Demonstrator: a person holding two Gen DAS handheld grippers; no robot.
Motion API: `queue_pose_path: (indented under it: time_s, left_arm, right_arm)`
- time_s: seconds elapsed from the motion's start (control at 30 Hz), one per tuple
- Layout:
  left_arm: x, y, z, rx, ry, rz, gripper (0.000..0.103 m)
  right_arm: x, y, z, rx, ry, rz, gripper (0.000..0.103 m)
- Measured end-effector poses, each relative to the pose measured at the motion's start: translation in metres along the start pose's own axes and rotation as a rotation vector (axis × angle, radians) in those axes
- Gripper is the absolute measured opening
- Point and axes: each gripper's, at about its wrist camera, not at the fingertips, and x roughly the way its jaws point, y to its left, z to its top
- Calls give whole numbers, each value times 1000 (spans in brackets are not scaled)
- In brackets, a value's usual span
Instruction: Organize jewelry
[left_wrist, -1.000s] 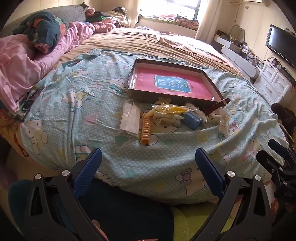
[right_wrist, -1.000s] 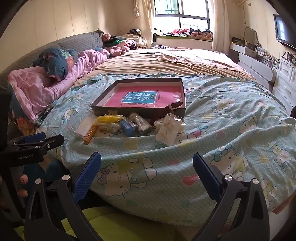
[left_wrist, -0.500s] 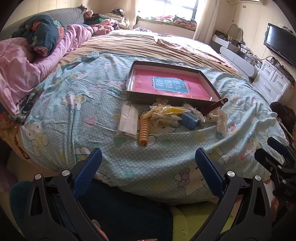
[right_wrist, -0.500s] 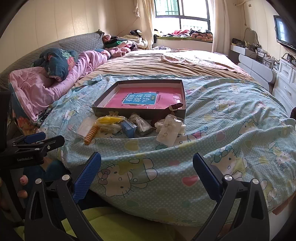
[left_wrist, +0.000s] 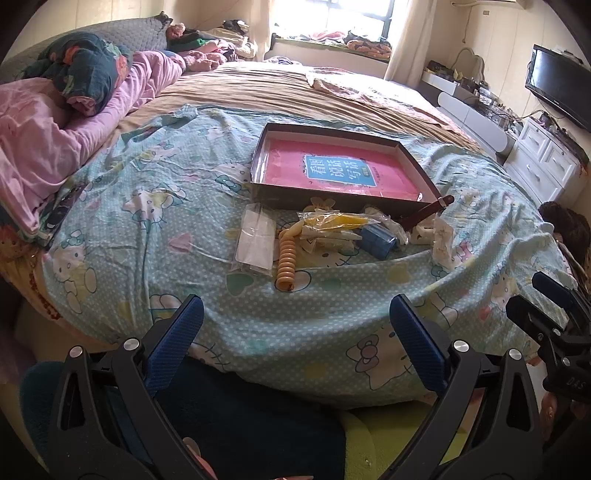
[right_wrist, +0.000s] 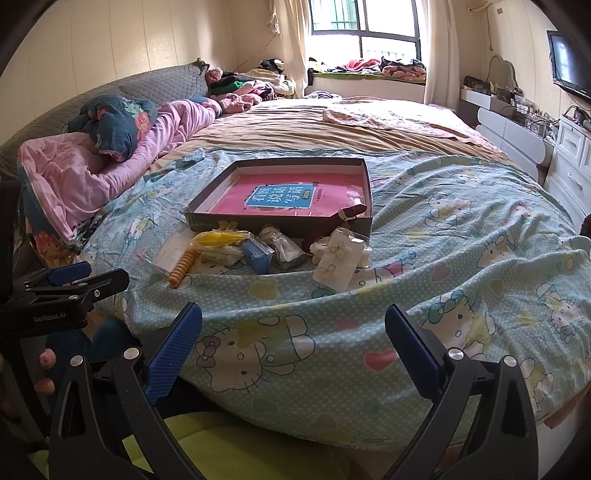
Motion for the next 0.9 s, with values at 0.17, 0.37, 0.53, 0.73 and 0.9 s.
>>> queue_pose_path:
  time_s: [0.17,0.37,0.53,0.73,0.9]
  left_arm:
    - [-2,-1,2,5,-5,-1,94]
    - [-2,-1,3,7,-4,4,94]
    - [-2,0,2,8,-5,5,94]
    - [-2,0,1,7,-3,6,94]
    - [2,5,1,-1,3,9,94]
  right_arm:
    - [-1,1,1,-5,3,0,99]
    - [0,1,1,-4,6,3,99]
    - [1,2,1,-5,9,5,99]
    - [3,3,0,-6,14,12,99]
    - [8,2,1,-9,19,14,99]
